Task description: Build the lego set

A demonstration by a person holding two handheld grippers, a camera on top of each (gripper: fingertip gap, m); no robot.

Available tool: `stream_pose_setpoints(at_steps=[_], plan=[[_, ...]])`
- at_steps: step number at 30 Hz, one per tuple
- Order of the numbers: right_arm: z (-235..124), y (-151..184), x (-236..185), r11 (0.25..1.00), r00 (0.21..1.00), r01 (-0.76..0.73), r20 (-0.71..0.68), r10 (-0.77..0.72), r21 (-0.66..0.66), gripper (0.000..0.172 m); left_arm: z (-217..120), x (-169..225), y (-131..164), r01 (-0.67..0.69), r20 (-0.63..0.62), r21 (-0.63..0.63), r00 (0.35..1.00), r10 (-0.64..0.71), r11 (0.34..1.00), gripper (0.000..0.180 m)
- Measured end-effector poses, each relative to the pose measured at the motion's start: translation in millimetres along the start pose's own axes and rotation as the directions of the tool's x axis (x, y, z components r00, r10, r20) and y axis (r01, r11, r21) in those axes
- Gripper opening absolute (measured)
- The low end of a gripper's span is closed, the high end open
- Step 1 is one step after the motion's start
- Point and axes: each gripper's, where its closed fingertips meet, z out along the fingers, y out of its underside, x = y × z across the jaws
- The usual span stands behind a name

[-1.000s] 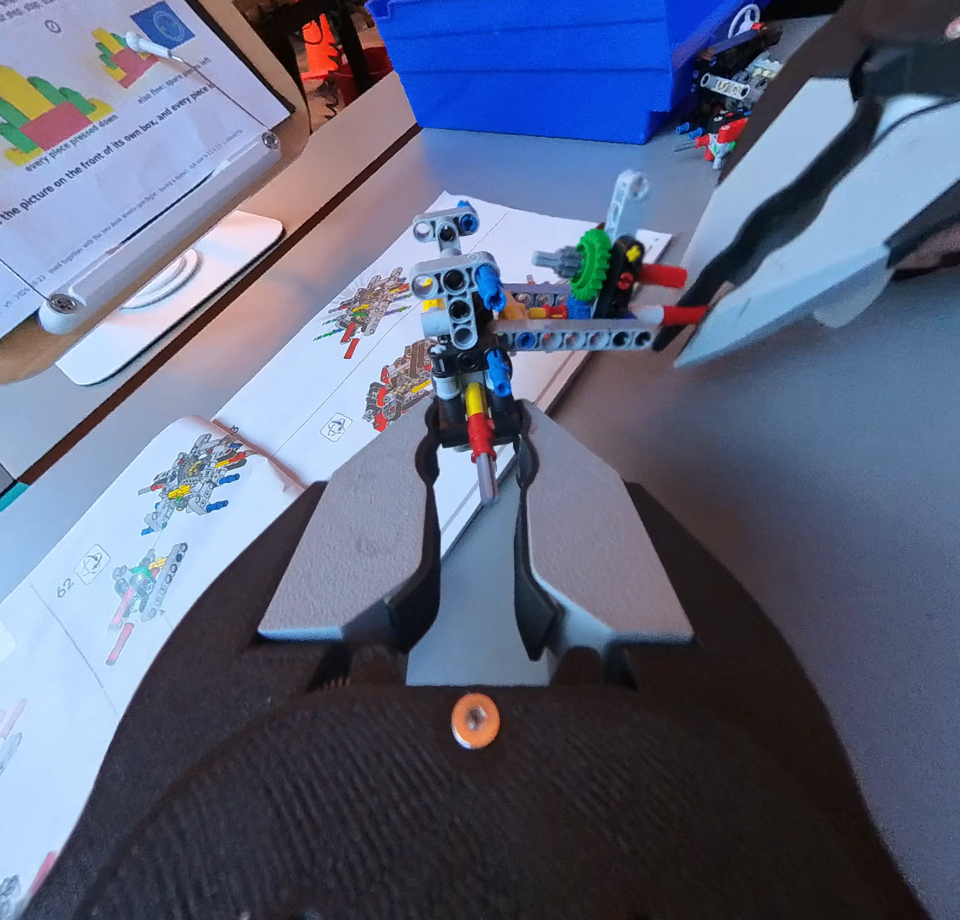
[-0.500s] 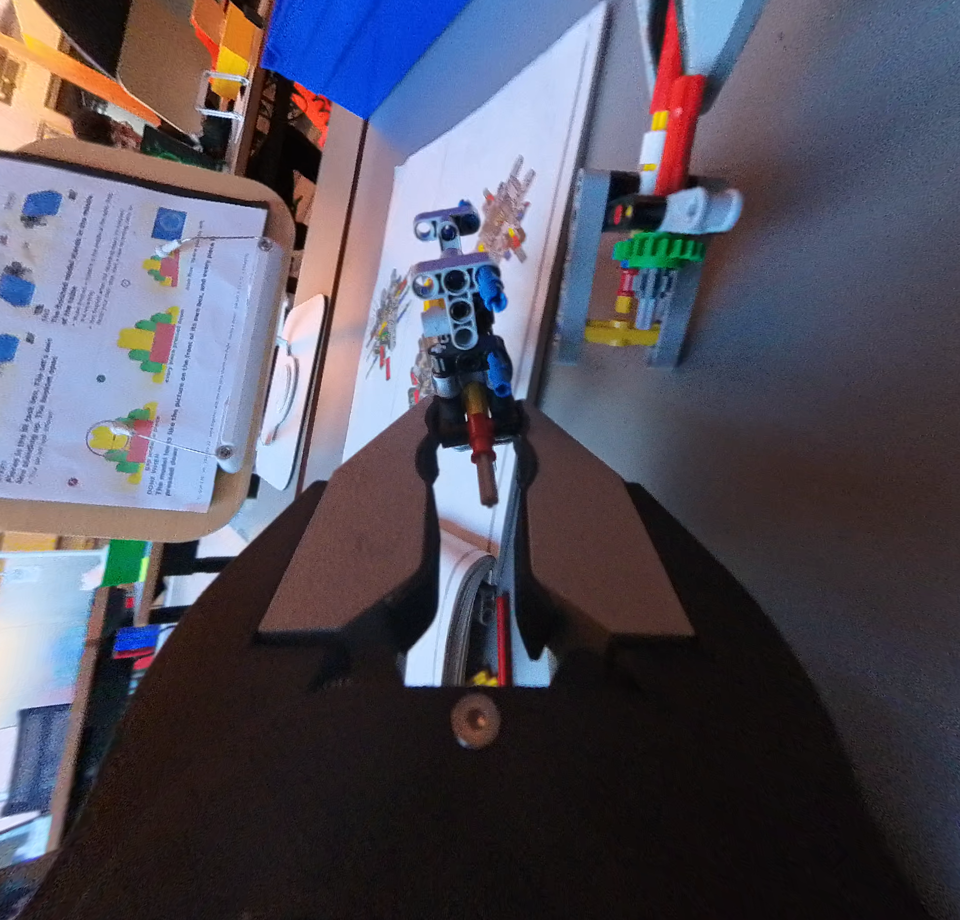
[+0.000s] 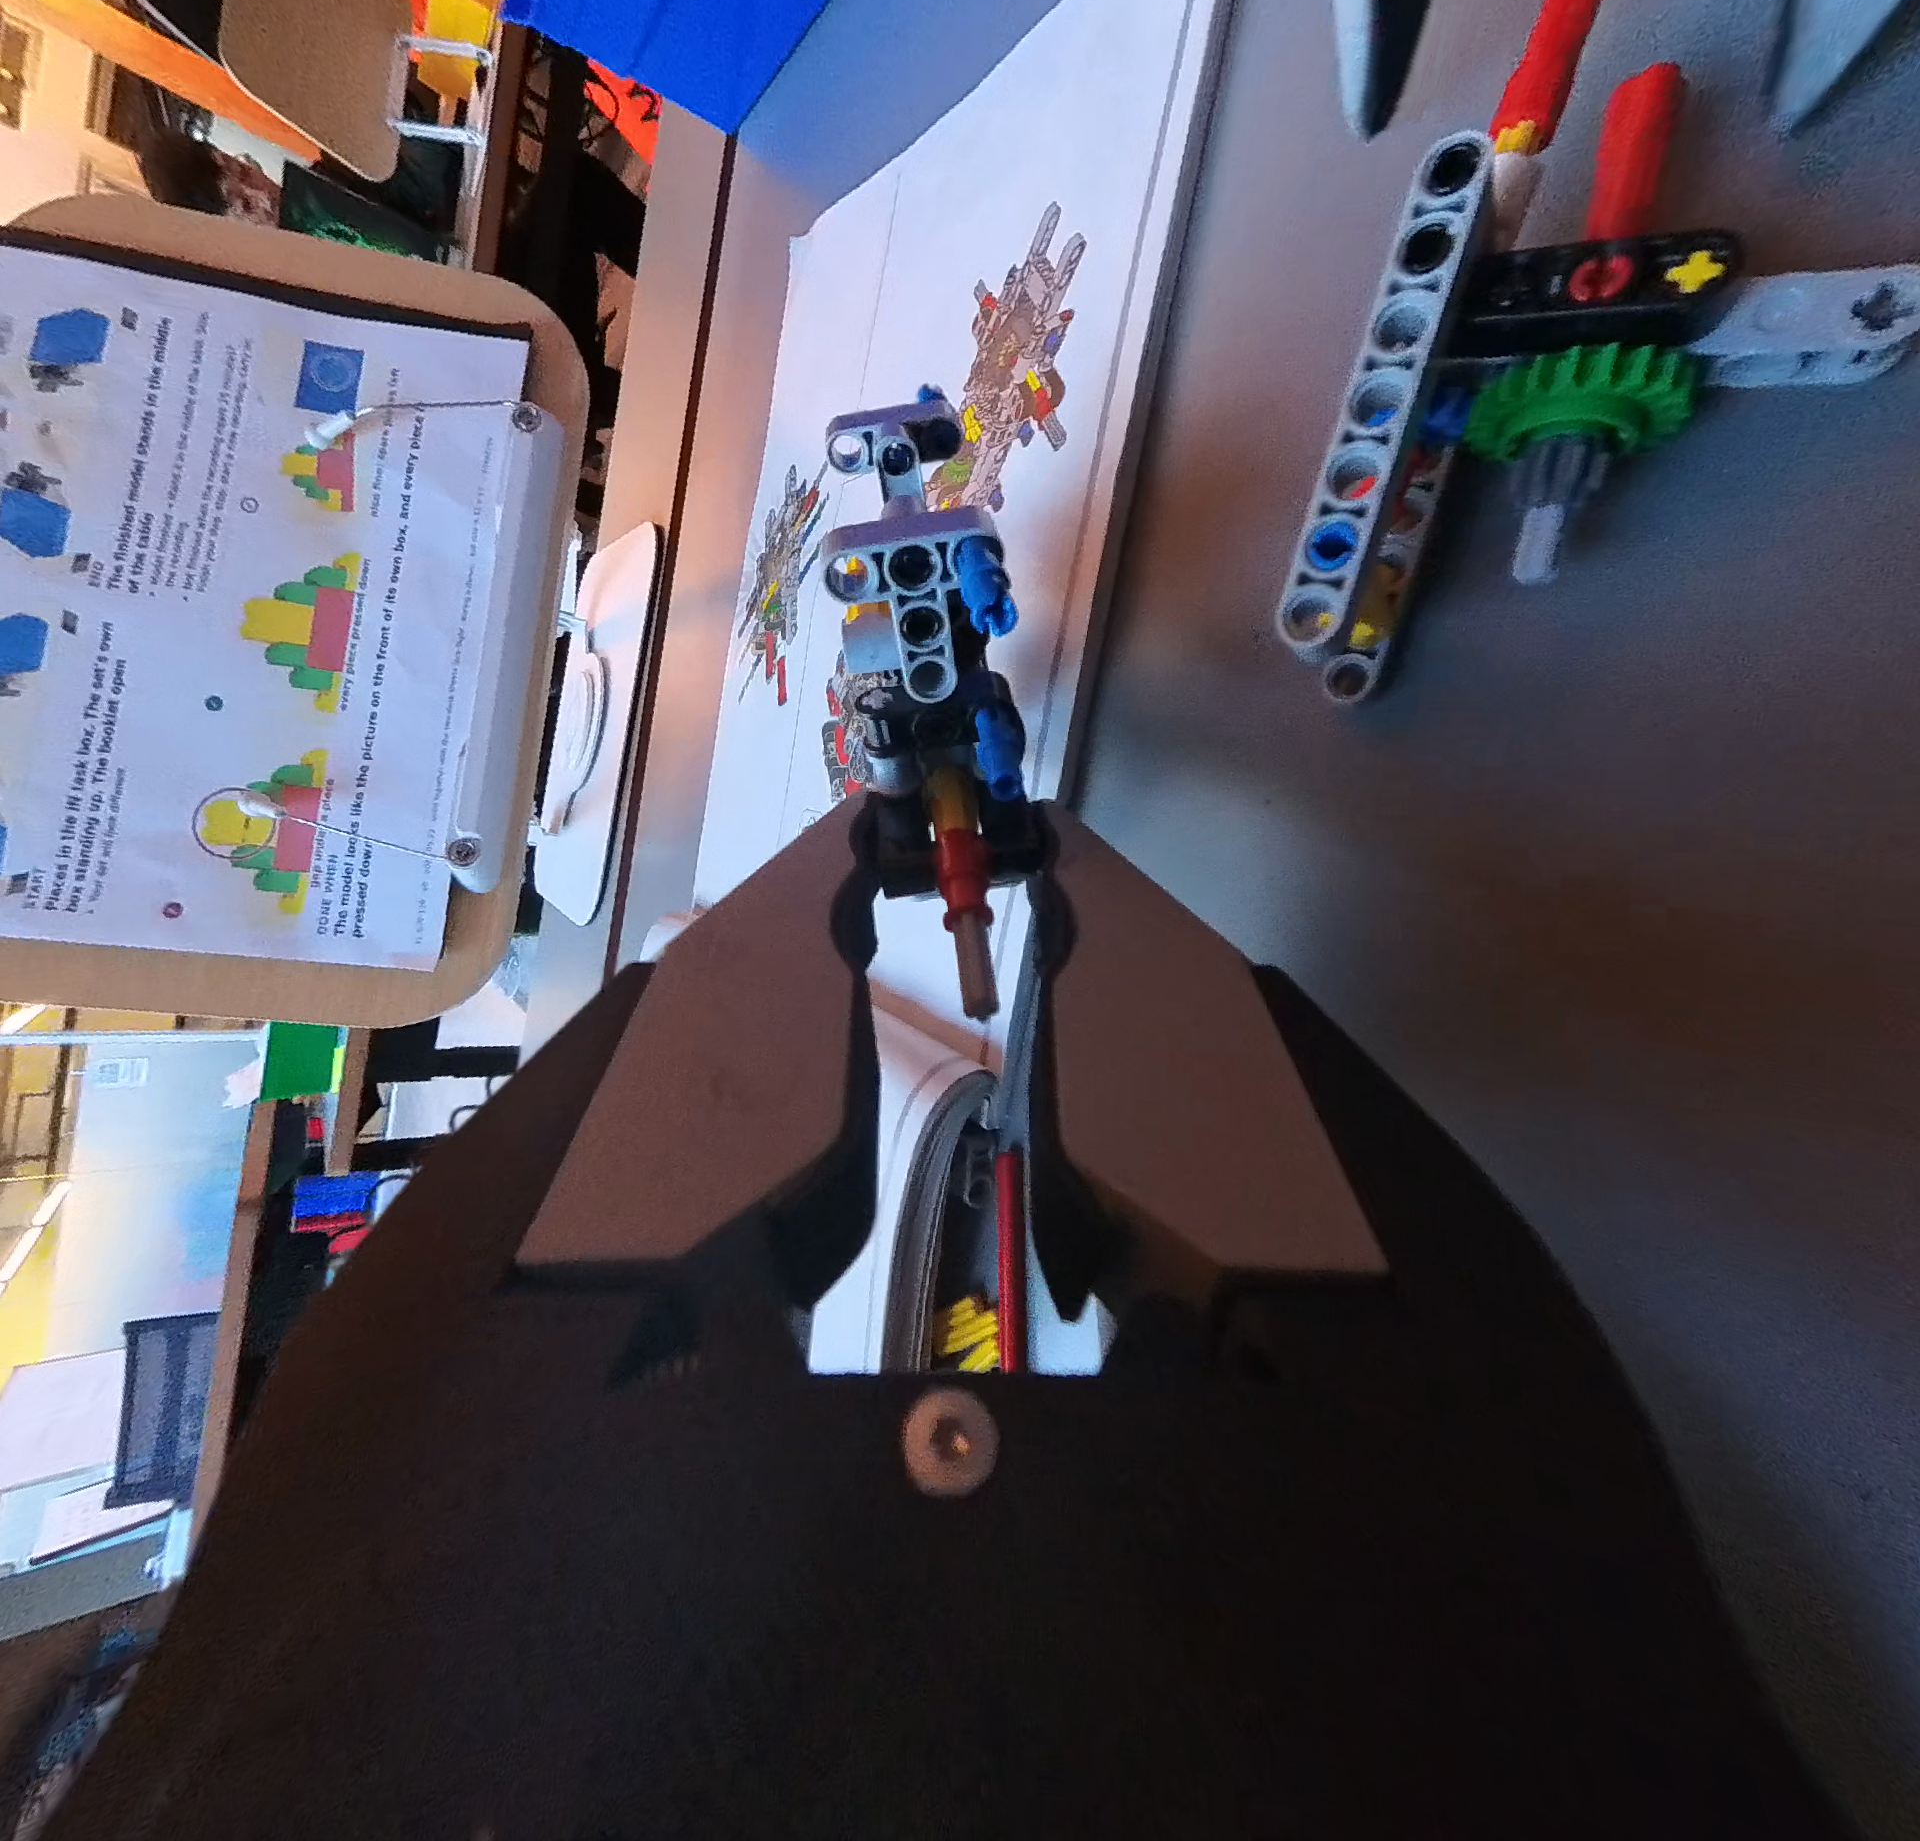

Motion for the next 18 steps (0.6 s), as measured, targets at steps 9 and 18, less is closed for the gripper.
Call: stream_pose_setpoints(at_steps=[9,18], plan=[[-5.4,1.7,-17.1,0.969,0.945,-0.239,0.214,0.248,-0.068,0.003,-6.0,13.0,12.4,-0.166,-0.024,-0.075,0.986,0.165,0.983,0.026],[-57.3,12.2,-26.7,0.622,0.457,-0.757,0.519,0.722,-0.199,0.003,-35.1,29.1,-3.5,-0.072,-0.159,0.058,0.984,0.08,0.996,0.064]])
